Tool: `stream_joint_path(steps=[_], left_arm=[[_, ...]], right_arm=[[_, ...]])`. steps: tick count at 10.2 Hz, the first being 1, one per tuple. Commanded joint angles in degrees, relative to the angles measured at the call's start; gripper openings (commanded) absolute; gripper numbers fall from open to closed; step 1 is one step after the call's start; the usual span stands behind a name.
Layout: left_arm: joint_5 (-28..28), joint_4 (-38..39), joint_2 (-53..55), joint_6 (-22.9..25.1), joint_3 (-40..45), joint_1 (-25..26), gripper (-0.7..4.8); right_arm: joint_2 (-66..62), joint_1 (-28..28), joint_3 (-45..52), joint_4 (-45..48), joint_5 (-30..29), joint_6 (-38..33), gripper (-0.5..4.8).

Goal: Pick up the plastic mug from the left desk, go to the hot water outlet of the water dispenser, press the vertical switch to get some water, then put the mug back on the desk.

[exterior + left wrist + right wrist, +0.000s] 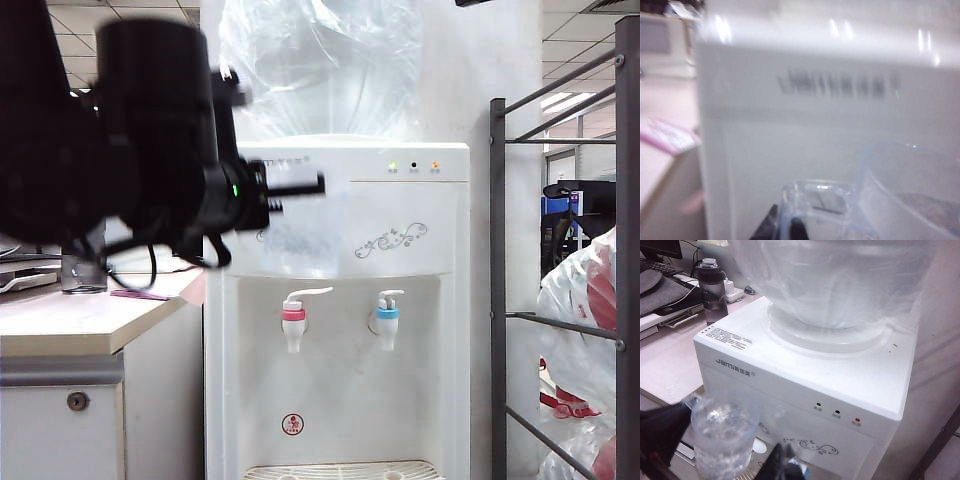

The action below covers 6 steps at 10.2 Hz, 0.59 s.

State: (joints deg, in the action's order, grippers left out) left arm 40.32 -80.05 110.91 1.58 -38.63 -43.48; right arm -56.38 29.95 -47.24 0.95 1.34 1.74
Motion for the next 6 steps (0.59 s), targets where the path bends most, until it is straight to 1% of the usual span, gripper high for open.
stream_joint_path(steps=[1,2,4,5,6], left_arm=[[2.47,-2.4,-5.14,4.46,-0.2,1.68,-0.05],[2.71,-0.85,-7.1,5.68,-0.13,2.78,-0.05],[2.99,1.03,-11.43,5.97,2.08,5.75,-0.05],[2.49,2.86,-15.65,5.95,5.33,9.25,-0.05],[-0.61,4.66,-20.57,5.57,7.67,18.84,-0.05]], right_arm=[[0.11,0.04,-0.15,0.76,0.02,-0.22,-0.01],[0.11,0.04,-0.15,0.74,0.02,-0.22,-0.01],[0.11,0.04,-0.15,0.72,0.02,-0.22,-0.01],[0.11,0.04,-0.15,0.61,0.02,-0.22,-0.01],[0.11,0.04,-0.15,0.59,0.02,-0.22,-0.01]])
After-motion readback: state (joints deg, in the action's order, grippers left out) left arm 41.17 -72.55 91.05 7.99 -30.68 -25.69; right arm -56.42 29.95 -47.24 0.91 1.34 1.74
